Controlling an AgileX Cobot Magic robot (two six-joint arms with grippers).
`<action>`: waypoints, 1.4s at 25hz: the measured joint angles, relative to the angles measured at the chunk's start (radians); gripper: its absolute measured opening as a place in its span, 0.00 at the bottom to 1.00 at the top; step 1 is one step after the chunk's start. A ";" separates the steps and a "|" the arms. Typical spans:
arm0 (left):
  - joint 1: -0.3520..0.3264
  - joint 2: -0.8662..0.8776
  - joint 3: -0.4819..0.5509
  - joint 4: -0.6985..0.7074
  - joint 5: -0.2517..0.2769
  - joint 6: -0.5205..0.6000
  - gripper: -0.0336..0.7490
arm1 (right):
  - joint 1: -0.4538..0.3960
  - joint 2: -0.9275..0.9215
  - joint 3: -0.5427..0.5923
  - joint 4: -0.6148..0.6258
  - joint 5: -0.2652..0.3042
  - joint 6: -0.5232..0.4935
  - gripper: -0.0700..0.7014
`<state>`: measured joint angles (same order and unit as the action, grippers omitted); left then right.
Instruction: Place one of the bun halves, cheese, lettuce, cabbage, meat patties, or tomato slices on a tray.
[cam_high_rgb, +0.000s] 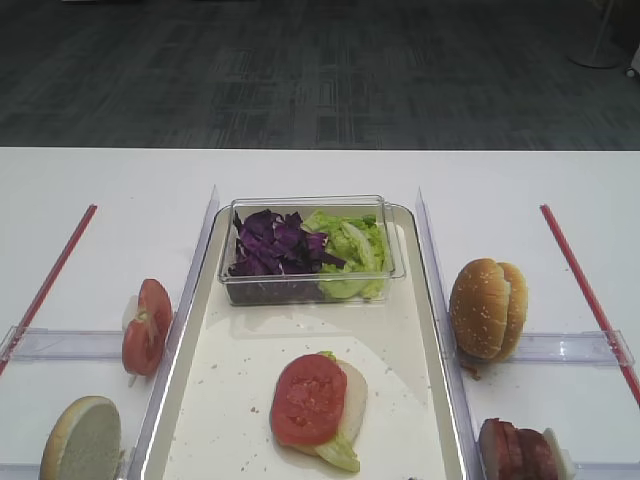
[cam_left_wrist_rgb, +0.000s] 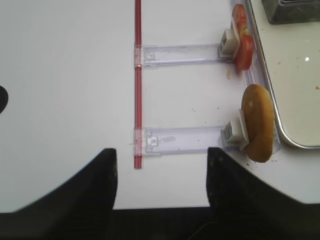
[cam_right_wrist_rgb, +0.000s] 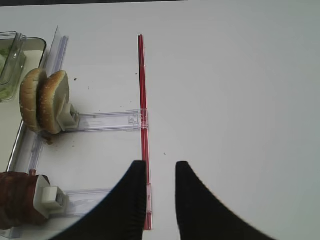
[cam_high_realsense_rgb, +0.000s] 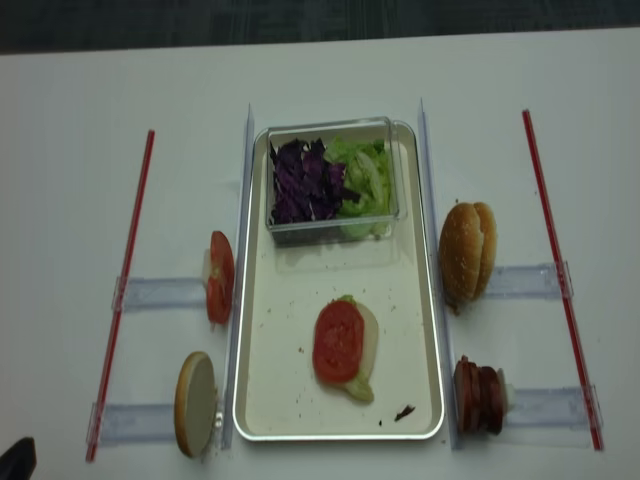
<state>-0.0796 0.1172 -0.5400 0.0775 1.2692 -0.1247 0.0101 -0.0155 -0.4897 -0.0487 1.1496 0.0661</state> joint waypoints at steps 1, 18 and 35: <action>0.000 -0.005 0.000 0.000 0.000 0.000 0.51 | 0.000 0.000 0.000 0.000 0.000 0.000 0.34; 0.000 -0.089 0.010 0.002 0.002 -0.002 0.51 | 0.000 0.000 0.000 0.000 -0.002 -0.002 0.34; 0.000 -0.089 0.010 0.002 0.000 -0.002 0.51 | 0.000 0.000 0.000 0.000 -0.002 -0.002 0.34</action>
<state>-0.0796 0.0286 -0.5299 0.0795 1.2696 -0.1270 0.0101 -0.0155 -0.4897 -0.0487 1.1475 0.0640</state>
